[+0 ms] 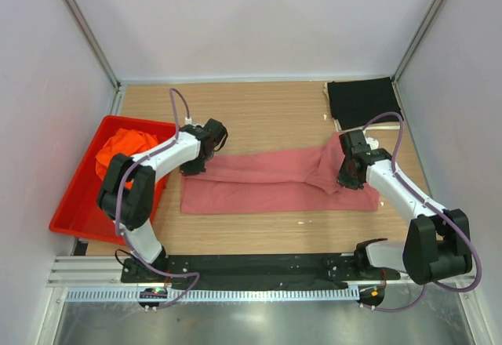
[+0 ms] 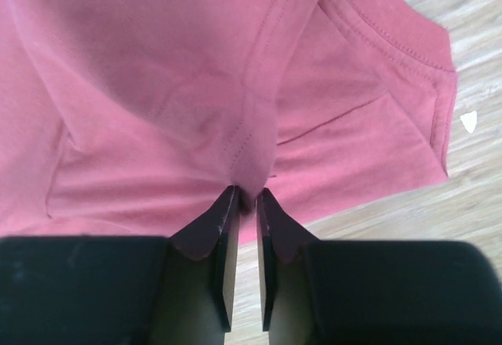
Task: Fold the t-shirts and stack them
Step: Fold the tshirt
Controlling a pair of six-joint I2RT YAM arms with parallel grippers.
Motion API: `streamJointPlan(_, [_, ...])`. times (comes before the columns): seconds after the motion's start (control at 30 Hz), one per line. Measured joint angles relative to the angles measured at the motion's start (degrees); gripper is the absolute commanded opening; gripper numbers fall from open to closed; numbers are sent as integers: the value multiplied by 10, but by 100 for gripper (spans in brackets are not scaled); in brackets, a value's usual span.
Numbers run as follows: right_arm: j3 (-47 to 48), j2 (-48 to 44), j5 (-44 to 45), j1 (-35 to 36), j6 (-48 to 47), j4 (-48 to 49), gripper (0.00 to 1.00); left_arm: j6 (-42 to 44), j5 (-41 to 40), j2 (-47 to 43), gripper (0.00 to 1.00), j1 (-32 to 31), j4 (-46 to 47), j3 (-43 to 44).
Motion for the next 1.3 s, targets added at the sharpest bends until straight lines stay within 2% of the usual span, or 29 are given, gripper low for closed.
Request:
streamJointPlan(0.07, [-1,0,1,0,9,-5,32,-6,-4,18,4,0,-13,2])
streamJointPlan(0.1, [0,0,3,0,13,-7,34,-9,-7,25,8,0,-23,3])
streamJointPlan(0.13, [3,0,4,0,15,-12,37,-12,-10,30,17,-2,-32,4])
streamJointPlan(0.23, [24,0,9,0,29,-33,40,-24,-21,33,31,-3,-68,16])
streamJointPlan(0.27, [34,0,13,0,34,-37,40,-28,-26,33,32,-4,-83,26])
streamJointPlan(0.43, [66,0,34,-10,48,-32,40,-36,-30,33,36,-7,-107,65])
streamJointPlan(0.63, [120,69,55,-40,48,-20,41,-26,44,26,43,-8,-82,68])
streamJointPlan(0.77, [150,119,49,-50,21,17,45,-14,79,30,43,-4,-67,84])
streamJointPlan(1.03, [189,185,-50,-66,-89,120,52,20,123,91,43,43,-49,187])
streamJointPlan(1.3, [264,278,-141,-90,-152,154,53,50,138,185,40,74,-52,253])
